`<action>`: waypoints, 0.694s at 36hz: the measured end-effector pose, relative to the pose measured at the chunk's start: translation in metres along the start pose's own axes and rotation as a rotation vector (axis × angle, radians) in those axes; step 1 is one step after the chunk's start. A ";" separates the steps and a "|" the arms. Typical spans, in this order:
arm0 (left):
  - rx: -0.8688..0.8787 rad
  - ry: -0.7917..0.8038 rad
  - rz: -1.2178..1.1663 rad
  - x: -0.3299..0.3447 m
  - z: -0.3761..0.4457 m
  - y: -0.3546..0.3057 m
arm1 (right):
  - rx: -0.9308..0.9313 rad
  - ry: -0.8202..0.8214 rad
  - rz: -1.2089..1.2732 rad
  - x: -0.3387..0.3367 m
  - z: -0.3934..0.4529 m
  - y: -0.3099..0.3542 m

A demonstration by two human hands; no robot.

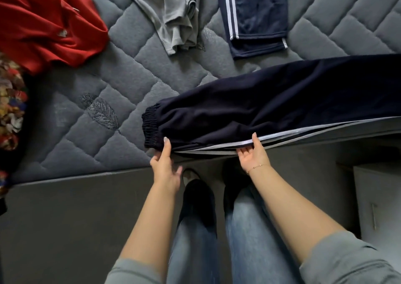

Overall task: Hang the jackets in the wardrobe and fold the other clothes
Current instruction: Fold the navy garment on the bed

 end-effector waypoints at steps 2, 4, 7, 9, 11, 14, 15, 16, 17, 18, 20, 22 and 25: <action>-0.095 0.100 -0.072 0.015 -0.002 0.012 | -0.013 -0.007 0.015 0.000 0.003 0.004; -0.108 0.143 -0.128 0.026 -0.004 0.016 | -0.020 -0.008 0.032 -0.001 0.005 0.009; -0.019 0.090 -0.161 0.031 -0.003 0.011 | -0.029 -0.032 0.067 -0.007 0.012 0.016; 0.038 0.043 -0.202 0.028 0.000 0.010 | -0.042 -0.069 0.060 -0.014 0.017 0.019; 0.071 0.003 -0.222 0.024 -0.003 0.014 | -0.041 -0.075 0.037 -0.019 0.018 0.020; 0.107 -0.040 -0.259 0.022 -0.009 0.025 | -0.019 -0.022 0.013 -0.024 0.015 0.021; 0.105 -0.042 -0.280 0.022 -0.010 0.028 | -0.014 0.004 0.005 -0.026 0.014 0.022; 0.094 -0.038 -0.301 0.023 -0.010 0.032 | -0.012 0.030 0.000 -0.029 0.014 0.024; 0.080 -0.029 -0.312 0.026 -0.010 0.035 | -0.013 0.050 -0.001 -0.032 0.014 0.028; 0.065 -0.019 -0.307 0.029 -0.010 0.038 | -0.018 0.062 0.004 -0.036 0.016 0.033; 0.037 -0.006 -0.261 0.042 -0.012 0.049 | -0.037 0.071 0.025 -0.044 0.024 0.051; 0.020 -0.011 -0.191 0.060 -0.016 0.063 | -0.057 0.066 0.050 -0.052 0.039 0.078; -0.055 -0.067 -0.128 0.088 -0.026 0.092 | -0.085 0.062 0.072 -0.065 0.064 0.125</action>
Point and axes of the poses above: each hand's wrist, its own z-axis towards the middle knuckle, its own x-axis out of the palm, y = z × x, the point moved 5 cm from there along z, towards the middle knuckle, and after that the axes turned 13 degrees about -x, right-handed, at the moved point
